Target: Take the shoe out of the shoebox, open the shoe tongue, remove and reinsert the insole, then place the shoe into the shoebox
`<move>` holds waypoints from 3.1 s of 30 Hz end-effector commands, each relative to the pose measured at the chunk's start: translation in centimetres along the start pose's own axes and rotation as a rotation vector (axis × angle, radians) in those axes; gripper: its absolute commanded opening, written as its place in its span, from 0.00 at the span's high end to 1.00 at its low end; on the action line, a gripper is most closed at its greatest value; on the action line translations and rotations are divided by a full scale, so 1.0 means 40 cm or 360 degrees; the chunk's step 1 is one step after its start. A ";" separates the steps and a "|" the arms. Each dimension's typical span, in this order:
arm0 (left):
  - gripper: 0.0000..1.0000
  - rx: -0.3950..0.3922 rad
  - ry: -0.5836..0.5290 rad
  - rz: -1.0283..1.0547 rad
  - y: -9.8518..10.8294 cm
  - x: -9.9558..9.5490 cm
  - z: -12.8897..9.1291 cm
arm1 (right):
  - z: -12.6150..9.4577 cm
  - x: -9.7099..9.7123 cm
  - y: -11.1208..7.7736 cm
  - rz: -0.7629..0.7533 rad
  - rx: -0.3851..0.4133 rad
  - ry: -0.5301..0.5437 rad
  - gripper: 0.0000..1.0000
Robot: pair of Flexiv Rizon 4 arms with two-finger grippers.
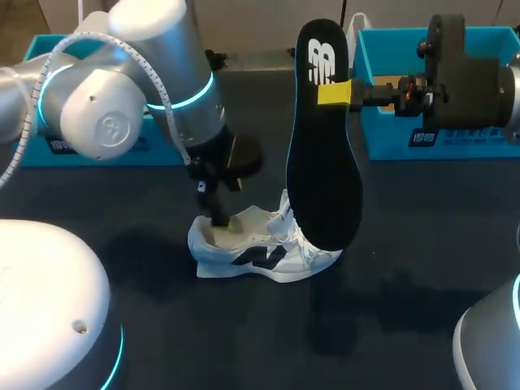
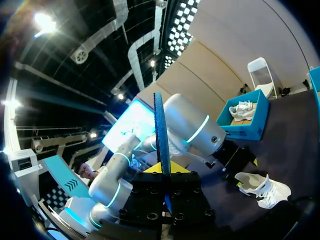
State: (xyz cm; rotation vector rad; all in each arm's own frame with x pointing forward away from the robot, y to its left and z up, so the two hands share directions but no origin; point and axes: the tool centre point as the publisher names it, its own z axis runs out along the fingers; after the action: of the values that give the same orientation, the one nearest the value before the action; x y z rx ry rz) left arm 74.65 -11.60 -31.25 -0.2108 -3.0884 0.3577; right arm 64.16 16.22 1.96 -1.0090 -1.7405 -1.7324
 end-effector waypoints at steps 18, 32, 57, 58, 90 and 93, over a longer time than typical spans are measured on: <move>0.05 -0.0092 0.0042 -0.0060 -0.056 -0.084 0.168 | 0.007 -0.002 0.002 0.0002 0.0002 -0.0001 1.00; 0.79 -0.0057 0.0044 -0.0096 -0.037 -0.077 0.202 | 0.007 -0.002 0.002 0.0002 0.0002 -0.0001 1.00; 1.00 -0.0061 0.0588 0.0750 -0.062 -0.060 0.110 | 0.007 -0.002 0.002 0.0002 0.0002 -0.0001 1.00; 1.00 -0.0079 0.0578 0.0812 -0.063 -0.059 0.104 | 0.007 -0.002 0.002 0.0002 0.0002 -0.0001 1.00; 1.00 -0.0200 0.0491 0.1853 -0.060 -0.040 0.015 | 0.007 -0.002 0.002 0.0002 0.0002 -0.0001 1.00; 1.00 -0.0249 0.0590 0.1921 -0.076 -0.042 0.023 | 0.007 -0.002 0.002 0.0002 0.0002 -0.0001 1.00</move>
State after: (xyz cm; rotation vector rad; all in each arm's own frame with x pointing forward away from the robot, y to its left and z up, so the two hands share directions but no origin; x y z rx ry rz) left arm 75.24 -13.60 -31.61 -1.8636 -2.2981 0.0901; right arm 64.15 16.22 1.96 -1.0089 -1.7406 -1.7324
